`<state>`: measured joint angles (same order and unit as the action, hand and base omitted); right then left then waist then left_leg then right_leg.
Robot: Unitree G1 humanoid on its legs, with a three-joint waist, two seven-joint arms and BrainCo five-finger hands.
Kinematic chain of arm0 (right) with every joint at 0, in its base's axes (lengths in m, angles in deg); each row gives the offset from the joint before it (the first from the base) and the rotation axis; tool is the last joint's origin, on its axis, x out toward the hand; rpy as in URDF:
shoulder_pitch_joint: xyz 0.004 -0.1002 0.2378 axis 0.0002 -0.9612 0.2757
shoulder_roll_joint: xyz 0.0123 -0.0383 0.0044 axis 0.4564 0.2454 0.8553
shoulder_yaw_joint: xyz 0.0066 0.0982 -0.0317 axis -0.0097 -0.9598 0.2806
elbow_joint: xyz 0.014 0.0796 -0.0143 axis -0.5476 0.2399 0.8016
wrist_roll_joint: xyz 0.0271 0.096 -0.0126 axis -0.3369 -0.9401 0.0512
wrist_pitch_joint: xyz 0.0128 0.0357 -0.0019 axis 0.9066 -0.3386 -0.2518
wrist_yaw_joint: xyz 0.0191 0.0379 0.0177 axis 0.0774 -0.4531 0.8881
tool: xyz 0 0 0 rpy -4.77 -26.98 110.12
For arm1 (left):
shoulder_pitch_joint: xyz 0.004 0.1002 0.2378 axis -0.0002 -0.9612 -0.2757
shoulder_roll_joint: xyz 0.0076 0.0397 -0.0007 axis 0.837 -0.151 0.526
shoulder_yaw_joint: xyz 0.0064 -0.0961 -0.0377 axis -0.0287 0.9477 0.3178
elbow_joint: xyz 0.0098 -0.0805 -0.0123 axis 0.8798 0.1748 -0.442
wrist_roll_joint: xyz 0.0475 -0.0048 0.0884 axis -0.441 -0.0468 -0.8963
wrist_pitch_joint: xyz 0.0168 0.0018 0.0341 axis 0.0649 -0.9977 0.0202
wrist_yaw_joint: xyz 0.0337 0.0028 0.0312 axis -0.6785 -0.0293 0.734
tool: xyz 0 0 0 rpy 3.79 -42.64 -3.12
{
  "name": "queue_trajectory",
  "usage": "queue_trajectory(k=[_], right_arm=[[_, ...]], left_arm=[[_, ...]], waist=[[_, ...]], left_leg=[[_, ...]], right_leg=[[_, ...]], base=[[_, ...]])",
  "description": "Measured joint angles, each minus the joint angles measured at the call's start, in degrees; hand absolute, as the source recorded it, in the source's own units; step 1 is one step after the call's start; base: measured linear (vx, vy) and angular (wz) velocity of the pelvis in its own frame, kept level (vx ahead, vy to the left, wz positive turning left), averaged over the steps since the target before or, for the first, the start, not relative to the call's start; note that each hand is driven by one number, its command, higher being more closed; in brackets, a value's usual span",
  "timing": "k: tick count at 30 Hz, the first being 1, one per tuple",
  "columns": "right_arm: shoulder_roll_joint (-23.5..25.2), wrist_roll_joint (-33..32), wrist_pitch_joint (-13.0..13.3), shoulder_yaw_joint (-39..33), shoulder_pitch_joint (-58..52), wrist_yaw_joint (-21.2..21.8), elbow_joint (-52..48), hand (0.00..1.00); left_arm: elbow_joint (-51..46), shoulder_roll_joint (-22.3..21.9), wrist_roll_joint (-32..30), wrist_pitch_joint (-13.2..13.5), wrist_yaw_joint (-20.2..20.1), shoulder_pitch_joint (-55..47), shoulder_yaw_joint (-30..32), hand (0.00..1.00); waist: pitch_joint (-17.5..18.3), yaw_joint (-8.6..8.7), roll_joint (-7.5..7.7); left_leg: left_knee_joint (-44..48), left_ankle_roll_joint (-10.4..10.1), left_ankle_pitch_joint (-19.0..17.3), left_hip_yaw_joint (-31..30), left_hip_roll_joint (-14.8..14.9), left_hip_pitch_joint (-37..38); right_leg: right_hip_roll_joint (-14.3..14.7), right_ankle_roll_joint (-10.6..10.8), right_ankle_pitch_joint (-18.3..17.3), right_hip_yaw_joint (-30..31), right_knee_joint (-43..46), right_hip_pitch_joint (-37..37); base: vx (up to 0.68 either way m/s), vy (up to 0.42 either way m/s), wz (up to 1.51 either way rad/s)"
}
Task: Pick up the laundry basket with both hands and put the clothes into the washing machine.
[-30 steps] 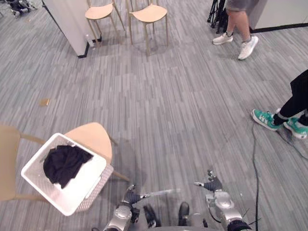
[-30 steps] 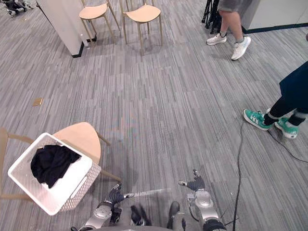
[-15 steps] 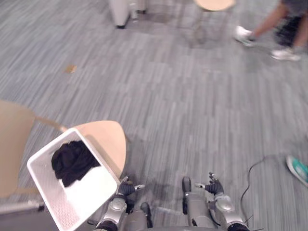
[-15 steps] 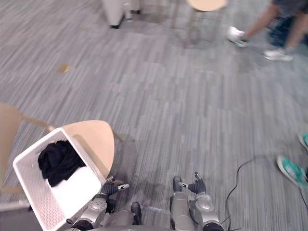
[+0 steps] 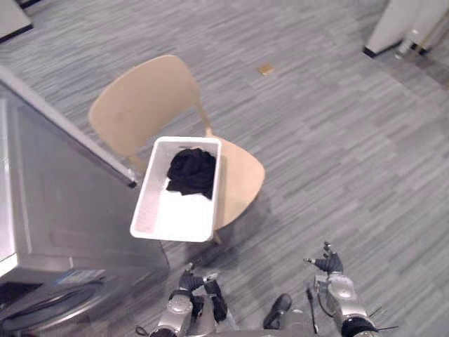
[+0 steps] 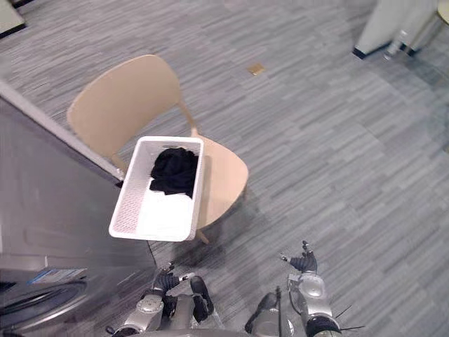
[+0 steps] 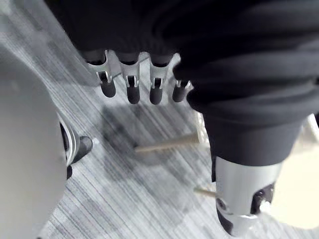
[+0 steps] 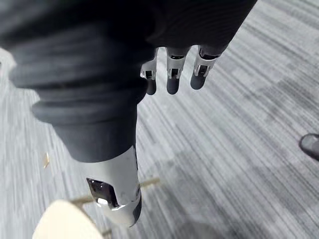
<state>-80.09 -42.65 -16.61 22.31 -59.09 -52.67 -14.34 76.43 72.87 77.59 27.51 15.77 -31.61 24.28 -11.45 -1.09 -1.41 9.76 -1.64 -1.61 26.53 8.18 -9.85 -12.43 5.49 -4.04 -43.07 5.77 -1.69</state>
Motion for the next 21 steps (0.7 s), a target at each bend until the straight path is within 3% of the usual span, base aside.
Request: queue_trajectory(k=[3,4,5,7,8,9,10,11,12,14,17,18,21], right_arm=[[1.99,0.50,-0.11,0.14,-0.38,0.11,-0.01,0.00],[2.02,1.22,-0.11,0.31,-0.18,0.10,-0.06,0.00],[1.84,1.42,-0.11,0.35,-0.18,0.10,-0.08,0.00],[1.36,2.70,-0.19,0.98,-0.28,0.06,-0.90,0.00],[1.29,3.42,-0.24,1.70,-1.06,0.01,-3.12,0.00],[1.32,3.68,-0.27,1.83,-1.25,0.00,-4.24,0.00],[1.41,4.74,-0.26,3.14,-1.36,-0.16,-6.00,0.00],[1.86,5.76,-0.22,4.07,-1.49,-0.25,-8.14,0.00],[1.92,6.35,-0.15,4.24,-1.64,-0.54,-9.18,0.00],[1.41,8.17,0.01,3.52,-3.02,-2.21,-14.03,0.00],[1.14,11.69,-0.15,1.09,-4.99,-4.01,-19.76,0.00],[1.05,13.14,-0.23,0.08,-5.73,-4.41,-22.45,0.00],[-1.26,17.55,-0.31,0.08,-7.62,-4.53,-29.35,0.00]], left_arm=[[0.18,2.10,0.00,-0.04,-0.08,-0.42,0.32,0.00],[0.69,2.50,0.00,-0.02,-0.22,-0.47,1.01,0.00],[0.75,2.44,-0.01,0.00,-0.31,-0.52,1.64,0.00],[1.17,2.35,-0.11,-0.04,-0.99,-0.55,2.04,0.00],[1.31,2.49,-0.12,-0.06,-1.09,-0.78,2.03,0.00],[1.27,2.69,-0.13,-0.04,-1.09,-0.92,2.03,0.00],[1.08,3.15,-0.16,-0.11,-1.08,-0.96,2.00,0.00],[1.05,3.58,-0.25,-0.14,-1.03,-1.23,2.02,0.00],[1.04,3.87,-0.27,-0.12,-0.99,-1.31,2.03,0.00],[1.04,4.26,-0.25,-0.06,-0.83,-1.56,2.18,0.00],[1.05,4.17,-0.27,0.02,-0.64,-2.06,2.17,0.00],[1.02,4.15,-0.28,0.10,-0.36,-2.16,2.23,0.00],[0.81,3.84,-0.55,0.46,0.26,-3.13,2.75,0.00]], waist=[[0.95,-0.59,1.84],[1.30,-1.35,2.48],[1.28,-1.36,2.57],[1.21,-1.09,2.67],[1.27,-0.95,2.57],[1.22,-0.90,2.66],[1.25,-0.51,2.87],[1.08,0.53,2.78],[1.16,0.60,2.98],[1.39,0.80,3.36],[1.96,1.69,4.27],[2.06,1.85,4.43],[2.92,1.42,3.06]], left_leg=[[-0.22,0.55,-0.35,-2.19,-1.57,-0.94],[0.22,2.21,-1.51,-2.75,-2.93,-0.68],[0.57,2.93,-2.57,-2.78,-3.25,-0.44],[1.72,4.73,-5.44,-3.48,-4.28,0.39],[2.46,5.03,-6.10,-4.65,-4.84,0.93],[2.64,5.21,-6.42,-5.59,-5.16,1.30],[2.63,5.70,-6.69,-7.83,-5.63,2.27],[2.55,6.22,-6.53,-10.45,-5.75,2.45],[2.46,6.26,-6.53,-11.38,-5.88,2.54],[2.38,6.03,-6.38,-15.61,-7.13,2.82],[2.25,5.13,-5.88,-19.42,-9.17,2.97],[2.28,4.66,-5.66,-20.46,-9.91,2.98],[0.05,1.90,-4.55,-22.02,-8.85,2.87]], right_leg=[[-1.24,0.34,0.11,-2.95,0.12,-1.05],[-2.73,1.72,-0.76,-4.21,1.75,-1.89],[-3.76,2.02,-1.46,-4.47,3.61,-2.01],[-8.71,1.66,-3.08,-3.28,14.30,-1.11],[-11.56,-0.91,-2.04,1.18,22.40,1.33],[-12.57,-3.24,-0.87,4.38,26.33,3.13],[-12.59,-7.19,1.77,12.01,32.91,7.00],[-8.91,-3.39,-3.31,19.69,34.21,9.06],[-7.11,-2.30,-5.24,22.30,33.50,9.53],[-0.81,0.32,-9.25,30.80,24.69,10.18],[0.98,1.89,-8.91,36.09,15.77,10.09],[0.68,1.94,-6.61,36.16,12.26,9.92],[2.15,0.56,-4.56,34.11,7.63,8.63]], base=[[0.03,0.158,0.65],[0.04,0.158,0.45],[0.03,0.169,0.49],[0.03,0.202,0.41],[0.07,0.207,0.37],[0.14,0.195,0.53],[0.17,0.143,0.79],[0.18,0.115,0.86],[0.16,0.058,1.00],[0.17,0.026,1.04],[0.18,-0.022,1.07],[0.16,-0.108,0.87],[0.16,-0.159,0.41]])
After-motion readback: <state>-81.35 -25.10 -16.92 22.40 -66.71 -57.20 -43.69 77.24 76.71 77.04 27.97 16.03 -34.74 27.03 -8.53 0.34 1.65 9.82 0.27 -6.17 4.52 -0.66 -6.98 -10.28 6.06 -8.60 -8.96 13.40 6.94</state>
